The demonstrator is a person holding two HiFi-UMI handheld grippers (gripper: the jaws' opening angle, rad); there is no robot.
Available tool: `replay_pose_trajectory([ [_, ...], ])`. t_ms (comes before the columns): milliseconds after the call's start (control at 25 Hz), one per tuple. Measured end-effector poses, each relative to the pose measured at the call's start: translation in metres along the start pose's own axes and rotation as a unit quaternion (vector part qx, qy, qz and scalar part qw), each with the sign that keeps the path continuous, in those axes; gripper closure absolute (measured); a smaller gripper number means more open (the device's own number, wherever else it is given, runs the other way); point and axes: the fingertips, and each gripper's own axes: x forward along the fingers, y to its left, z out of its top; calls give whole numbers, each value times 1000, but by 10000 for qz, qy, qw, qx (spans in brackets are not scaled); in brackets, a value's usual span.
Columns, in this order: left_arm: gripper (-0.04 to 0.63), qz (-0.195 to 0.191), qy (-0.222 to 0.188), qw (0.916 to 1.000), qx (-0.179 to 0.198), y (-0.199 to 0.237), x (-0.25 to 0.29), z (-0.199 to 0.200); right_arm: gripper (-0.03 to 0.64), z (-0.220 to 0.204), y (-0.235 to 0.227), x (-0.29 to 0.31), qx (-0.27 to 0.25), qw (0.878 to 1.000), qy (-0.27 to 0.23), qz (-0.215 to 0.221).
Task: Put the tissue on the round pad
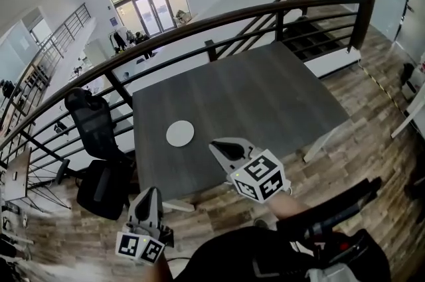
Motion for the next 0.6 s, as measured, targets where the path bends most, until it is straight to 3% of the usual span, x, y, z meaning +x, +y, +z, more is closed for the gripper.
replay_pose_trajectory([
  [600,592,96,65,9999,21,-17,5,-5,615,-10,-9,-10,126,9999,30,80],
])
